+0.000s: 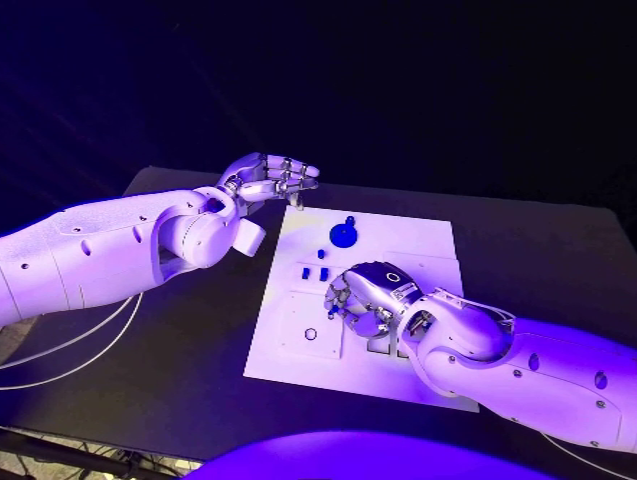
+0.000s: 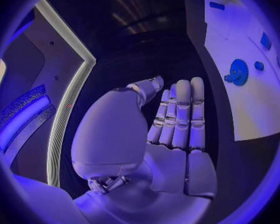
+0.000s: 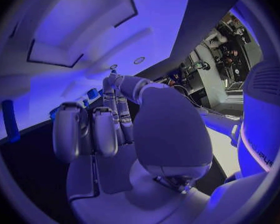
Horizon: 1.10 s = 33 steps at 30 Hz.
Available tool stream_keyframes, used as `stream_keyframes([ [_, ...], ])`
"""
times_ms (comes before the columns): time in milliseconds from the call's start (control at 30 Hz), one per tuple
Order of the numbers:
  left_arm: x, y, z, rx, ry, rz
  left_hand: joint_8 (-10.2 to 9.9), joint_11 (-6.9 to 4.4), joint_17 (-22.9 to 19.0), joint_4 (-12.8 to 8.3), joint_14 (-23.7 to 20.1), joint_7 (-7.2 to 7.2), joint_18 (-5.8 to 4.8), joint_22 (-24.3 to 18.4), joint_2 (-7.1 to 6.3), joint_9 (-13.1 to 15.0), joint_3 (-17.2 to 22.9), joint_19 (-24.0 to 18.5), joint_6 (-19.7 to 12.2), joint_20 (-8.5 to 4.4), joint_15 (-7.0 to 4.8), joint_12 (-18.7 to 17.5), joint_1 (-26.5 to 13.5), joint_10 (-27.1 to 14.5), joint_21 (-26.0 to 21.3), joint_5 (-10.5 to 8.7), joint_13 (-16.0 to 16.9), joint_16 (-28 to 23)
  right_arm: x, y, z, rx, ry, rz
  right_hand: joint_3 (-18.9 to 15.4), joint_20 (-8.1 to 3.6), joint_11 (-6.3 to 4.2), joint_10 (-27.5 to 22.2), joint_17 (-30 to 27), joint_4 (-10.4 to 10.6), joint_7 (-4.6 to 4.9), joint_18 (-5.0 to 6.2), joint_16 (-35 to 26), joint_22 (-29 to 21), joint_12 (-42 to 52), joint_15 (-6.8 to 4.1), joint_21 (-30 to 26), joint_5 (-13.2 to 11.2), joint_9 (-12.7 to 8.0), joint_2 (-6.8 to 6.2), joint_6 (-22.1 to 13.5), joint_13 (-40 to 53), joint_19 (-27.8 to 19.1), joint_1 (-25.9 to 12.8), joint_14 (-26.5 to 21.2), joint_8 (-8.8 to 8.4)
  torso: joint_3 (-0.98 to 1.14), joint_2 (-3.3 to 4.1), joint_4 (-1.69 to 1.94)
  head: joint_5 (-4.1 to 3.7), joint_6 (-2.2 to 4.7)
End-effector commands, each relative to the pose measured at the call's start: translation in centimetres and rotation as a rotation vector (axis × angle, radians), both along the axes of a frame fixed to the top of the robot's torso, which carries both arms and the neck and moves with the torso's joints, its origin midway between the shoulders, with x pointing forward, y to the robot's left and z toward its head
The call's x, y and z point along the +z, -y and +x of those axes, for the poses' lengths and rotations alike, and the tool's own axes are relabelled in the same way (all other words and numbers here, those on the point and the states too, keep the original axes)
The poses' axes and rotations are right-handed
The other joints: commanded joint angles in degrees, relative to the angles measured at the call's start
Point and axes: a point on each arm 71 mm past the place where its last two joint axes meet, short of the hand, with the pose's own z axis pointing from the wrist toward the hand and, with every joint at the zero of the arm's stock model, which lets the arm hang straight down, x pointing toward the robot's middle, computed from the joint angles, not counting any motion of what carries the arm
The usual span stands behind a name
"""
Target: Assemble the parts on the task board
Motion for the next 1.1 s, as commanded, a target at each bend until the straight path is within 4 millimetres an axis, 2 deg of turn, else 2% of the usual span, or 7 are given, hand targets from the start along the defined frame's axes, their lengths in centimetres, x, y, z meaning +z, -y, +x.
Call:
stream_keyframes([
  [33,0.11,0.16,0.03,-0.004,0.003,-0.006,-0.12,0.07,-0.08,0.01,-0.31,0.07,0.83,-0.06,0.26,-0.08,-0.22,0.25,-0.33,0.01,0.23,0.28,0.25,-0.47,-0.31,0.18,0.06,-0.24,-0.09,-0.08,-0.15,0.014,0.002,-0.016,-0.14,-0.12,-2.0,2.38,-0.07,-0.02,0.04,-0.56,-0.24,9.45,0.05,-0.38,-0.31,0.29,0.05,0.47,0.22,0.09,0.81,-0.3,2.46,0.12,-0.02,-0.01,0.02,-0.03,0.04],
  [1100,0.09,0.14,0.0,-0.005,0.0,-0.005,-0.12,0.07,-0.08,0.01,-0.31,0.07,0.83,-0.06,0.26,-0.08,-0.22,0.25,-0.33,0.01,0.23,0.28,0.25,-0.47,-0.31,0.18,0.06,-0.24,-0.54,-0.15,-0.02,0.006,-0.012,-0.071,-0.14,-0.08,-1.99,2.47,-0.1,-0.2,0.07,-0.57,-0.23,9.5,-0.17,-0.35,-0.31,-0.02,0.15,0.56,0.23,0.18,0.8,-0.77,2.48,0.1,-0.07,0.03,0.03,-0.11,-0.19],
])
